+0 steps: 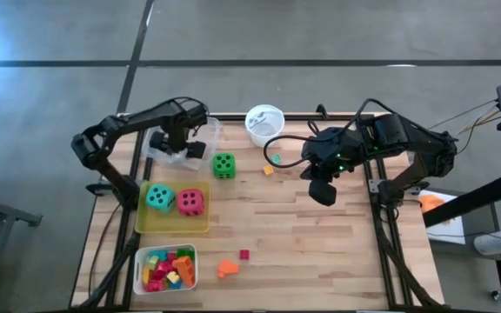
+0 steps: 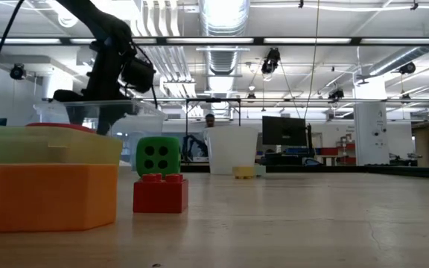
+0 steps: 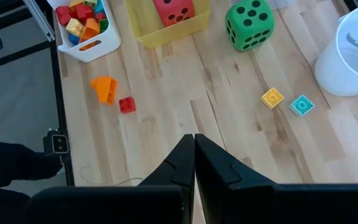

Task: Pick & Place Toys
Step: Put the red deck of cards into the transparent bin, then put the yellow game piece into the white bin

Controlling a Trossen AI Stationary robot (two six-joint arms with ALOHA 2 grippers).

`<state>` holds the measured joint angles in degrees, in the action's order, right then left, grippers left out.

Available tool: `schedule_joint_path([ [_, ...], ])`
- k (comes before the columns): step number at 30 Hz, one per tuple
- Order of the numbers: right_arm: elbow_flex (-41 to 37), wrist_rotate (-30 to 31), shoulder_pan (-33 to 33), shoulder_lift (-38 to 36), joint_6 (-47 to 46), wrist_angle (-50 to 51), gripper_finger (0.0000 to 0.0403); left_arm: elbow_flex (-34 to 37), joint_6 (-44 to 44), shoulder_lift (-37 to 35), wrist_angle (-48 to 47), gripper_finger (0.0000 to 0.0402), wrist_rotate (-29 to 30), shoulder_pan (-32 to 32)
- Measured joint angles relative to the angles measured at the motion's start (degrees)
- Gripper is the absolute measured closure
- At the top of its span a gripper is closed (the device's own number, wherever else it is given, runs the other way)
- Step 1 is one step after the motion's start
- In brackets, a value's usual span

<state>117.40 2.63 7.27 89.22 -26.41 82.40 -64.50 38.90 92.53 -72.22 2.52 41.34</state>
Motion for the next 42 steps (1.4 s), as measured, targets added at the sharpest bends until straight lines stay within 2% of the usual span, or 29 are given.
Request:
schedule_joint_path([
  [19,0.0,0.4,0.0,0.0,0.0,-0.2,0.0394,-11.0,-0.1,-2.6,-4.8,0.0114,-0.3,-0.2],
  [27,-0.8,0.5,0.0,0.0,0.0,-0.3,0.0394,-11.0,0.1,-6.2,-5.2,0.0114,-0.6,-0.7],
  [31,-1.6,1.7,0.0,0.0,0.0,-0.4,0.0394,-11.0,-0.6,-8.5,-4.5,0.0114,-2.9,-0.9],
  [36,-2.8,2.1,0.0,0.0,0.0,-0.5,0.0394,-11.0,-2.6,-9.0,1.1,0.0116,-7.5,-2.4],
  [39,-3.2,2.1,0.0,0.0,0.0,-0.5,0.0394,-11.0,-2.1,-7.6,3.4,0.0132,-10.0,-2.7],
  [42,-3.3,2.1,0.0,0.0,-0.5,-0.5,0.0394,-11.0,-0.9,-6.4,5.0,0.0173,-11.8,-2.5],
])
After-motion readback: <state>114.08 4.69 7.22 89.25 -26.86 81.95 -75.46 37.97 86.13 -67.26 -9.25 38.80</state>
